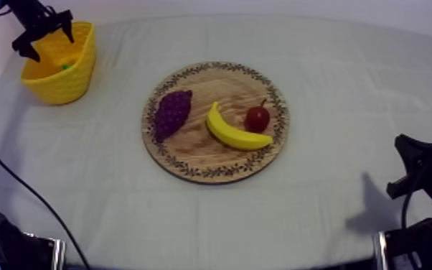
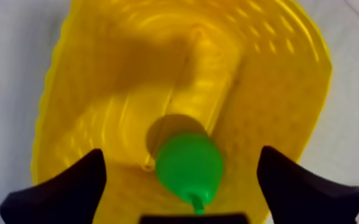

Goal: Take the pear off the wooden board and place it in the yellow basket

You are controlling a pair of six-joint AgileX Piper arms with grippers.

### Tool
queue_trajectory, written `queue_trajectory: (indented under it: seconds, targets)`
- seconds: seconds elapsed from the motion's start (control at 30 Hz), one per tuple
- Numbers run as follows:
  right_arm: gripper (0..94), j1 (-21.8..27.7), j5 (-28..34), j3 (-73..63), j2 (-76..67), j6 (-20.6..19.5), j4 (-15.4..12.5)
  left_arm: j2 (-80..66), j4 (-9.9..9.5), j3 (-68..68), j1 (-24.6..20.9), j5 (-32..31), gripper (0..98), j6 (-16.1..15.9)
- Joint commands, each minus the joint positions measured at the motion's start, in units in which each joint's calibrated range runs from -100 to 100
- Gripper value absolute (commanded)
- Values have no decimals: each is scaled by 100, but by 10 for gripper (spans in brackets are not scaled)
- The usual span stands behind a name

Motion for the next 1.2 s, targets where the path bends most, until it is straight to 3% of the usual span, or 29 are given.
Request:
queue_trajectory:
  seconds: [0.0, 0.5, 0.73, 1.17]
  targets:
    - [4, -1, 2, -5, -4, -2, -1, -250, -2, 198, 18, -1, 928, -12]
    - [4, -1, 2, -5, -4, 0, -1, -2266, -6, 1716, 301, -105, 672, -76]
    - [4, -1, 2, -5, -4, 0, -1, -3387, 55, 3002, 374, -483, 579, -175]
    - [4, -1, 2, -5, -4, 0, -1, -5406, -11, 4805, 412, -1185, 289, -434]
